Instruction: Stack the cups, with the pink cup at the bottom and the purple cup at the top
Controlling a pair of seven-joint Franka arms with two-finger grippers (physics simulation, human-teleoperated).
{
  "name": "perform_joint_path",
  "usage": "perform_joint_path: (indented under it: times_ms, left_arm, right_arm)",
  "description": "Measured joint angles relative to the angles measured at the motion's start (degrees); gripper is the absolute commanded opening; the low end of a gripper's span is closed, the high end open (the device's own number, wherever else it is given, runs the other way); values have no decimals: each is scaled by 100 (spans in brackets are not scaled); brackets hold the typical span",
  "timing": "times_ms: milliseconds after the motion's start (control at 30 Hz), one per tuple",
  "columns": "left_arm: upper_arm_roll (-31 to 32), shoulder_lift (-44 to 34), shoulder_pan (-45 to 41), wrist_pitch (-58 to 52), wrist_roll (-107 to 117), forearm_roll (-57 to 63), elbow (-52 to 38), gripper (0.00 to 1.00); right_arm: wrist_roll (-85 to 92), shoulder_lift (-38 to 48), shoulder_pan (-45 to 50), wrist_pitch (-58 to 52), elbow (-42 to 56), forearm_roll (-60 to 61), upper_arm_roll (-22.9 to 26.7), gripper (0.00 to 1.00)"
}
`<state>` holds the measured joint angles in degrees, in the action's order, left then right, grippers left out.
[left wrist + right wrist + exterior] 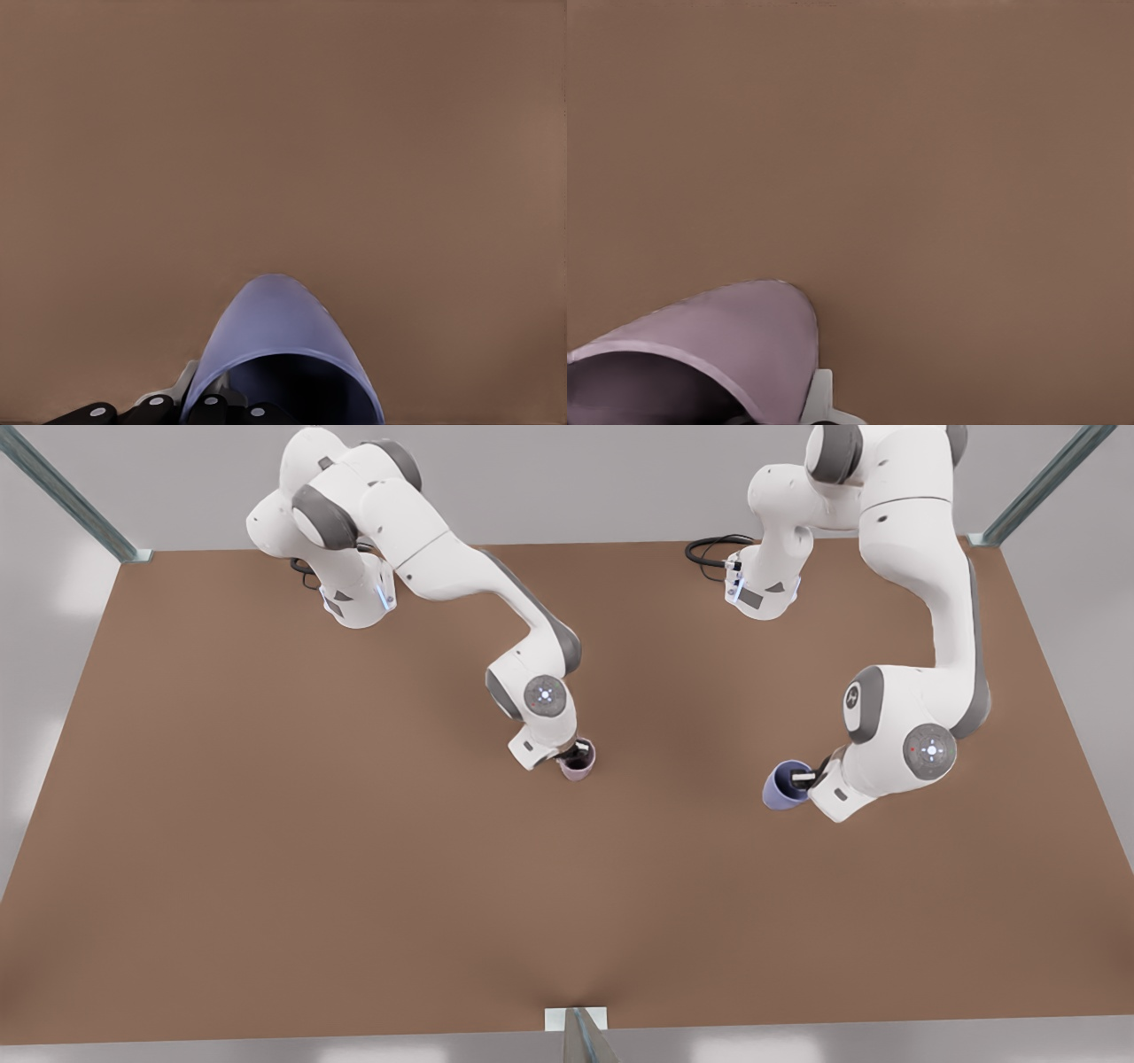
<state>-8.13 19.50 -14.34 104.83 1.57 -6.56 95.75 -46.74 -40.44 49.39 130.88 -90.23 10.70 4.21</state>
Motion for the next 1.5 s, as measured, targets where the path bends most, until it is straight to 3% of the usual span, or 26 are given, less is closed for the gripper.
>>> perform_joint_path:
  times_ms: [67, 167, 200, 233, 600, 733, 767, 800, 833, 900, 1000, 1033, 1067, 1100, 1167, 1500]
  left_arm:
    - [239, 44, -18, -119, 407, -11, -204, 21]
    - [303, 46, -8, -146, 454, -22, -321, 21]
    - [312, 21, -12, -196, 462, -25, -321, 21]
    - [321, 2, -16, -229, 472, -27, -321, 21]
    - [533, -60, -137, -507, 961, -42, -488, 21]
    - [1014, -43, -148, -501, 1742, -53, -575, 21]
    - [1149, -38, -135, -504, 1919, -56, -600, 21]
    - [1346, -34, -149, -501, 2213, -59, -611, 21]
    - [1545, -34, -142, -486, 2523, -65, -611, 21]
    - [1960, -1, -144, -446, 3069, -81, -655, 21]
    - [2228, 108, -360, -122, 3715, -136, -654, 21]
    - [2229, 148, -488, -7, 3892, -153, -655, 21]
    - [2229, 205, -605, 121, 4062, -164, -655, 21]
    - [2228, 260, -716, 249, 4212, -173, -655, 21]
    - [2228, 330, -869, 379, 4399, -186, -655, 21]
    - [2237, 688, -1193, 769, 4525, -277, -681, 21]
  right_arm:
    - [7, -34, -12, 14, 13, 23, 0, 21]
    - [-2, -9, -35, -10, 23, 20, -8, 59]
    - [-10, -8, -35, -10, 23, 28, -7, 63]
    - [-16, 1, -36, -18, 23, 37, -6, 75]
    - [51, 391, -56, -115, -64, 21, 0, 76]
    - [345, 1259, -489, -1017, -265, -7, 23, 78]
    - [602, 1651, -722, -1070, -515, -40, 42, 83]
    - [1516, 2113, -1466, -1570, -651, -42, 46, 95]
    - [2746, 2504, -2252, -2171, -633, -42, 45, 100]
    - [3831, 3011, -3581, -2638, -596, -41, 46, 100]
    - [4923, 3446, -4718, -3260, -391, -532, 12, 100]
    - [5013, 3488, -5181, -3353, -312, -567, -154, 100]
    - [4971, 3448, -5901, -3359, -236, -809, -802, 100]
    - [4957, 3420, -5812, -3350, -224, -907, -841, 100]
    - [4890, 3377, -5264, -3637, 43, -936, -435, 100]
    - [4815, 3193, -5362, -3719, 513, -949, -405, 100]
